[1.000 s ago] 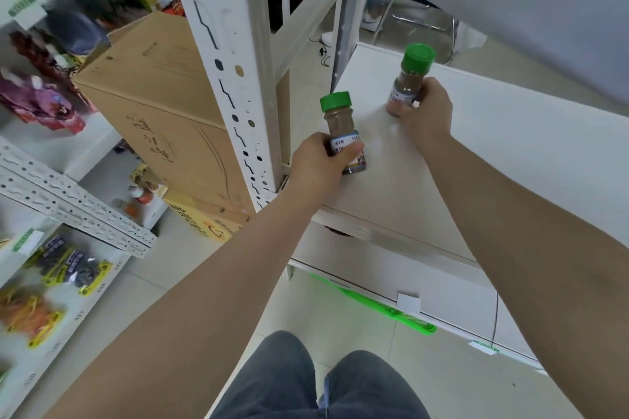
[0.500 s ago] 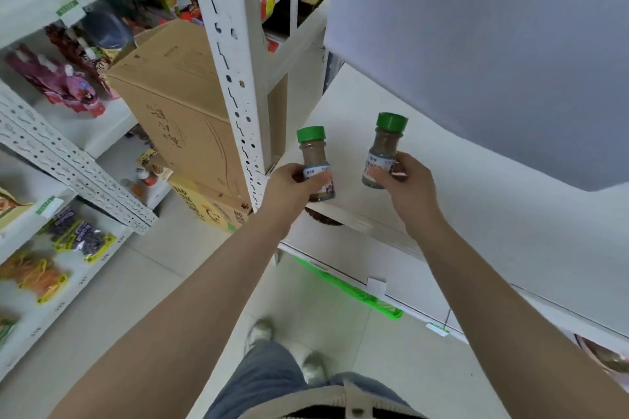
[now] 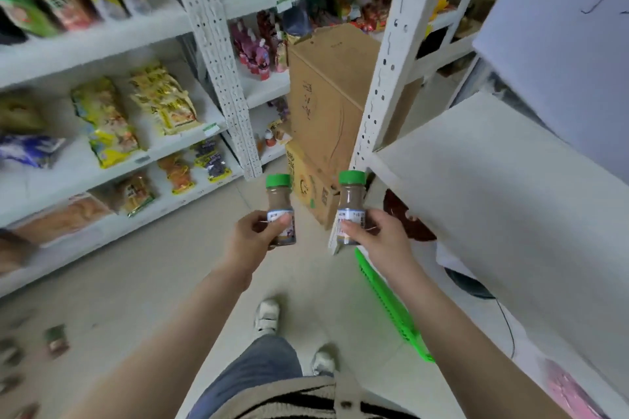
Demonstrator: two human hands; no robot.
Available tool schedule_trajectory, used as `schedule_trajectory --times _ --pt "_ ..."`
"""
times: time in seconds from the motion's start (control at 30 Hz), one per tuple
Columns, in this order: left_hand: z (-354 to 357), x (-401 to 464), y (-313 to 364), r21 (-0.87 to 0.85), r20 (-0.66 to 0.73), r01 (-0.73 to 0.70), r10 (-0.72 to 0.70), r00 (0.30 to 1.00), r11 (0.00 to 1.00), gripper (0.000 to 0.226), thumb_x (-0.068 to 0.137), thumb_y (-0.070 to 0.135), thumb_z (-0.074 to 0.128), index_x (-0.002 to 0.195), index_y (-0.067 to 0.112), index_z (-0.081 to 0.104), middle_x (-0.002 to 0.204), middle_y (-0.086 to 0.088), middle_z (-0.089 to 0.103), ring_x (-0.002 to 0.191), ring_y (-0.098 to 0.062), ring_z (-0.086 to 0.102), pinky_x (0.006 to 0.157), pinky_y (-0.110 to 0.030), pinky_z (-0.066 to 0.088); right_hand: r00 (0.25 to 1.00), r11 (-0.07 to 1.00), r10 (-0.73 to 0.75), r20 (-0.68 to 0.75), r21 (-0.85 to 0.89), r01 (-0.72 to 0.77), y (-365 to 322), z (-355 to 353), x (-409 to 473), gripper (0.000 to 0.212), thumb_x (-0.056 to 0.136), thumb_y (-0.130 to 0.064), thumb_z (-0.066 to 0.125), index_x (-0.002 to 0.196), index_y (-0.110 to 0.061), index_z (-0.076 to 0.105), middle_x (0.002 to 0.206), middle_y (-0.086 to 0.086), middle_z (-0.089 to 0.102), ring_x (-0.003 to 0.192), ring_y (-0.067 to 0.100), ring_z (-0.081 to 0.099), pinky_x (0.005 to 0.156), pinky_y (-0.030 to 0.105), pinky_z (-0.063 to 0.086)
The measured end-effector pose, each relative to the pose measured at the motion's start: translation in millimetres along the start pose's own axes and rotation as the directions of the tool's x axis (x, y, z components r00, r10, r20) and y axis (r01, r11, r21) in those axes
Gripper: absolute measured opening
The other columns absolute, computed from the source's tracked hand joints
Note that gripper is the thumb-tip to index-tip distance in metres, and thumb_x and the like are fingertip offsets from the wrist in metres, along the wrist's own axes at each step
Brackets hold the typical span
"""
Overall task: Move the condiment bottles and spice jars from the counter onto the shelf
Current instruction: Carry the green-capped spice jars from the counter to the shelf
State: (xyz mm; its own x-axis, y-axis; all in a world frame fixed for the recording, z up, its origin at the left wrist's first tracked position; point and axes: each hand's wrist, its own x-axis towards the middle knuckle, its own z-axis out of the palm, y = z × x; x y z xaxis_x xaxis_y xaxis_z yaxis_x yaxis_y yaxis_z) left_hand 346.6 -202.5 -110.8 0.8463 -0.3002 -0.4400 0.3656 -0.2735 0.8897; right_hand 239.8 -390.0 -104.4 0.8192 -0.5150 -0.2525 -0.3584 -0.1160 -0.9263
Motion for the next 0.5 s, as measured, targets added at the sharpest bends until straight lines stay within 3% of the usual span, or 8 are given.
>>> schedule_trajectory --times 0.1,0.23,0.5 --pt "-46.9 -14.4 -18.5 -0.055 -0.111 0.033 -0.039 0.993 0.998 0.022 0.085 0.032 0.070 0.096 0.012 0.068 0.083 -0.009 0.069 0.072 -0.019 0.061 0.076 -0.033 0.048 0.986 1.000 -0.013 0.168 -0.024 0.017 -3.6 44.8 -4.8 0.019 0.076 -0.031 0.077 0.091 -0.020 0.070 0.085 0.003 0.072 0.078 0.014 0.064 0.076 0.034 0.050" --pt "-97.1 -30.5 -37.1 -0.150 -0.225 0.058 -0.092 0.970 0.987 0.018 0.087 0.028 0.068 0.097 0.013 0.067 0.081 -0.003 0.069 0.066 -0.010 0.063 0.073 -0.026 0.048 0.940 0.996 -0.008 0.342 -0.085 0.040 -19.0 102.8 -12.4 0.024 0.079 -0.028 0.076 0.098 -0.015 0.069 0.091 0.007 0.072 0.083 0.019 0.066 0.076 0.030 0.050" --pt "-203.1 -48.4 -72.9 -0.356 -0.358 0.067 -0.202 0.912 0.932 0.019 0.088 0.024 0.067 0.101 0.010 0.066 0.086 -0.005 0.070 0.077 -0.018 0.065 0.079 -0.025 0.052 0.866 0.986 -0.009 0.500 -0.142 0.092 -46.8 226.7 -18.8 0.021 0.078 -0.028 0.077 0.094 -0.017 0.069 0.085 0.000 0.071 0.075 0.011 0.062 0.070 0.024 0.047"
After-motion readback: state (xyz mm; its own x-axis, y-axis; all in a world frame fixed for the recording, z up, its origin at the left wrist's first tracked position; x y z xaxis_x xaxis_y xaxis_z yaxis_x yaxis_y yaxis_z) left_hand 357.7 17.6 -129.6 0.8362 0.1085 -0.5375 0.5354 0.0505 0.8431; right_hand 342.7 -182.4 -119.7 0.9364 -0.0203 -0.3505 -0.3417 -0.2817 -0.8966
